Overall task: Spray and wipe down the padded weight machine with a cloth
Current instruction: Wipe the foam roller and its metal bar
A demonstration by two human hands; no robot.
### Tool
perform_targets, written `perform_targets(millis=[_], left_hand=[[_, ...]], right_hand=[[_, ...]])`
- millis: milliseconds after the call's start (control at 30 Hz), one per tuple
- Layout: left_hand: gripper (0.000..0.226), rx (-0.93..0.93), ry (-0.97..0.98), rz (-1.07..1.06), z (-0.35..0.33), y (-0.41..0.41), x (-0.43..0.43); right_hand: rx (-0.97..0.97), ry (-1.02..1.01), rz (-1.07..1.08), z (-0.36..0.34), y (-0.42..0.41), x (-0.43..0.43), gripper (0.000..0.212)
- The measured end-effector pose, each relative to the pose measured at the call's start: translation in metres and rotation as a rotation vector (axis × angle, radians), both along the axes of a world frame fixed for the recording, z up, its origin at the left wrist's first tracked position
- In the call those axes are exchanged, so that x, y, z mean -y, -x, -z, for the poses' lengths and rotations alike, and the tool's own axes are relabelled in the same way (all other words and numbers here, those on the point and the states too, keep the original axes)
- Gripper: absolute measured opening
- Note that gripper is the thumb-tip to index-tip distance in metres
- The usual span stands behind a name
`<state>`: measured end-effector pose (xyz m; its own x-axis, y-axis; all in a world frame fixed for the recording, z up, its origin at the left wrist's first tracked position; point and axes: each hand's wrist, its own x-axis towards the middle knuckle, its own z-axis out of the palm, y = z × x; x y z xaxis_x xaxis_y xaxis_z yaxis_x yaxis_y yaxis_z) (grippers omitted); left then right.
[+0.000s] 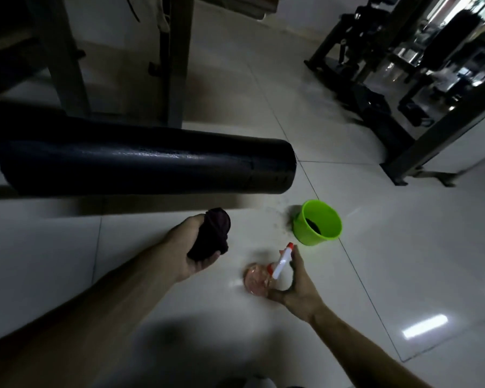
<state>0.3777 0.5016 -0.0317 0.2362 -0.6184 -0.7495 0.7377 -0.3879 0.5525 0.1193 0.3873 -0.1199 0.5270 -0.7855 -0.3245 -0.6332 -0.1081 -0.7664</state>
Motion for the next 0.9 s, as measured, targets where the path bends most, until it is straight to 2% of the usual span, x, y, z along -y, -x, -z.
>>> perform_targets(millis=[100, 233, 400, 567, 667, 733, 900], left_hand=[[0.031, 0.039, 0.002, -0.005, -0.003, 0.000, -0.003], [0.029, 0.074, -0.006, -0.052, -0.007, -0.006, -0.006], [0.028, 0.111, 0.011, -0.068, -0.016, -0.012, -0.008], [0.031, 0.148, 0.019, -0.074, -0.033, -0.021, -0.017], [0.031, 0.201, 0.037, -0.084, -0.052, -0.039, -0.023], [0.028, 0.248, 0.043, -0.123, -0.065, -0.053, -0.034], [0.031, 0.233, 0.028, -0.230, -0.071, -0.072, -0.094]], right_hand=[[0.152, 0.043, 0.144, 0.016, -0.020, -0.009, 0.076], [-0.028, 0.228, 0.167, 0.034, -0.029, 0.000, 0.061], [0.032, 0.467, 0.045, -0.005, -0.036, -0.004, 0.071], [0.197, 0.542, 0.008, -0.042, -0.052, -0.016, 0.052], [0.191, 0.606, -0.043, -0.050, -0.062, -0.022, 0.026], [0.184, 0.638, -0.102, -0.053, -0.069, -0.031, 0.018], [0.157, 0.640, -0.417, -0.053, -0.111, -0.072, 0.029]])
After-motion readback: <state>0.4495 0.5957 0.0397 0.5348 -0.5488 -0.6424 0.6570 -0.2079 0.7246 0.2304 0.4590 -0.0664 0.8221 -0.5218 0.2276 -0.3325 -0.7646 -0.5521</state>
